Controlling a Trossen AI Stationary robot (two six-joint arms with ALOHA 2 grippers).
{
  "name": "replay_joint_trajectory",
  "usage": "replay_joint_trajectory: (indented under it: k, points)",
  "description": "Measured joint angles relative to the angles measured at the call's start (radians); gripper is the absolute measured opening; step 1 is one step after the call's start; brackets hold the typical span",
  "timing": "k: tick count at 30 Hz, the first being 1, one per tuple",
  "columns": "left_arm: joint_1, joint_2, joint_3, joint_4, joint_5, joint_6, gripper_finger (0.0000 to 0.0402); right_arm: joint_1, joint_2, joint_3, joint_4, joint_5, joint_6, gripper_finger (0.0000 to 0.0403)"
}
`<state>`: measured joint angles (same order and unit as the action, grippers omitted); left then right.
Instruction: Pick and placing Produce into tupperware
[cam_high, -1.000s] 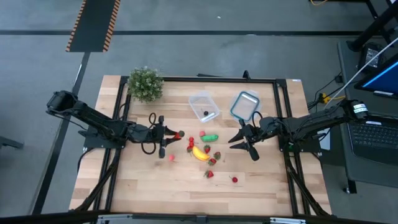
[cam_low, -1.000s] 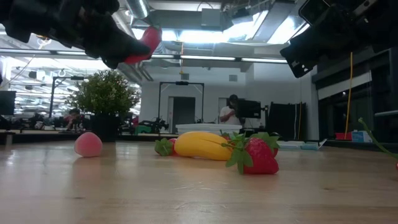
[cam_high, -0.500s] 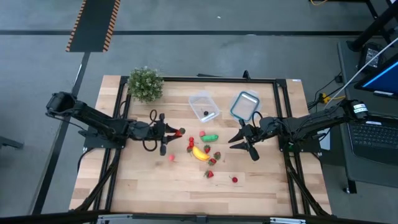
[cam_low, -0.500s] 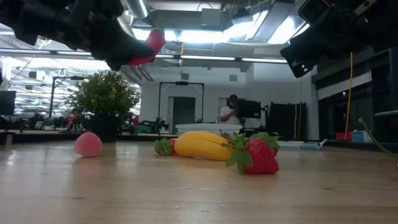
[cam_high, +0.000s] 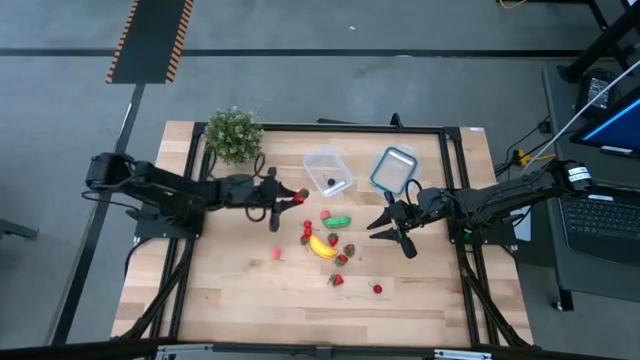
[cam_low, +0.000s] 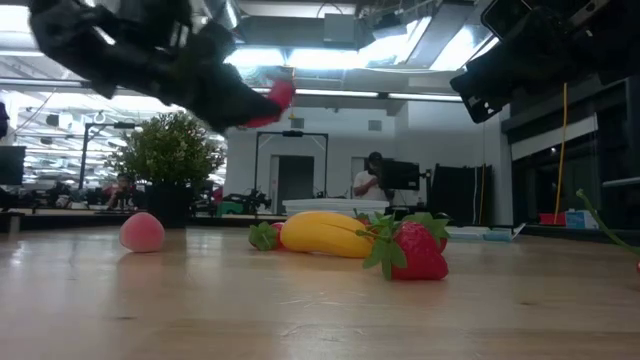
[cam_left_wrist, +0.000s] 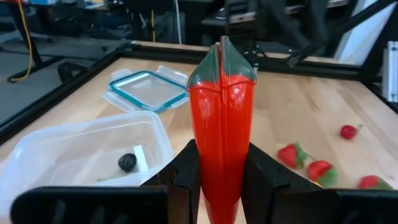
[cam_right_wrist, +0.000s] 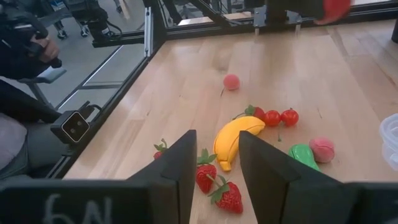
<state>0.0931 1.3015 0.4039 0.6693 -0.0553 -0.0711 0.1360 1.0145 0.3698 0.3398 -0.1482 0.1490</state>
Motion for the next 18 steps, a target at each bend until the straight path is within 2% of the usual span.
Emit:
replay_joint_trajectory:
  k: [5, 8, 14, 18]
  points:
    - [0.103, 0.093, 0.072, -0.005, 0.144, 0.003, 0.0073, 0.000, 0.000, 0.000, 0.000, 0.000, -0.011, 0.0122]
    - [0.156, 0.142, 0.118, -0.031, 0.195, 0.002, 0.0073, 0.000, 0.000, 0.000, -0.001, 0.000, -0.025, 0.0122]
    - [0.235, 0.248, 0.252, -0.209, 0.213, 0.012, 0.0073, 0.000, 0.000, 0.000, -0.001, 0.000, -0.031, 0.0122]
    - [0.270, 0.310, 0.357, -0.300, 0.263, 0.055, 0.0073, 0.000, 0.000, 0.000, -0.001, 0.000, -0.031, 0.0122]
